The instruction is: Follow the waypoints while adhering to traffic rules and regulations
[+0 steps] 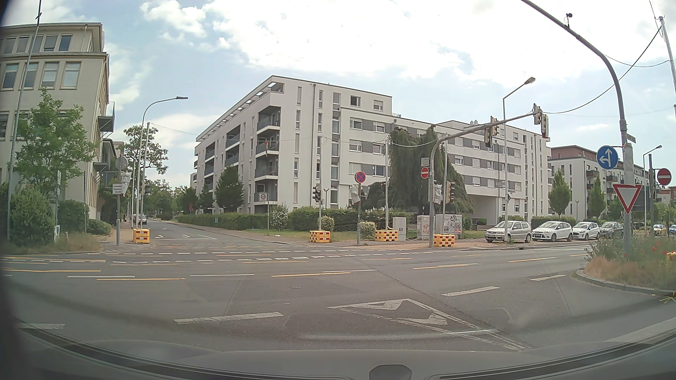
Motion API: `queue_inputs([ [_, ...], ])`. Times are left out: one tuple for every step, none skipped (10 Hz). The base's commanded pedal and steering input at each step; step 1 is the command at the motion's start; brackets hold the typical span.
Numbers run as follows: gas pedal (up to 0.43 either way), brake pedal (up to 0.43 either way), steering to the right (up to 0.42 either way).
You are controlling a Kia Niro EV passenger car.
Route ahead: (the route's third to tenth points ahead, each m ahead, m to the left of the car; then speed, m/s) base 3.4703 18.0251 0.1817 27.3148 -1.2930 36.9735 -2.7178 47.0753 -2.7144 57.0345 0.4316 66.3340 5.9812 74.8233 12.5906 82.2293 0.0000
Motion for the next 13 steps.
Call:
queue_inputs([
  [0.000,0.335,-0.887],
  [0.000,0.335,-0.887],
  [0.000,0.335,-0.887],
  [0.000,0.335,-0.887],
  [0.000,0.335,-0.887],
  [0.000,0.335,-0.887],
  [0.000,0.335,-0.887],
  [0.000,0.335,-0.887],
  [0.000,0.335,-0.887],
  [0.000,0.335,-0.887],
  [0.000,0.335,-0.887],
  [0.000,0.335,-0.887],
  [0.000,0.335,-0.887],
])
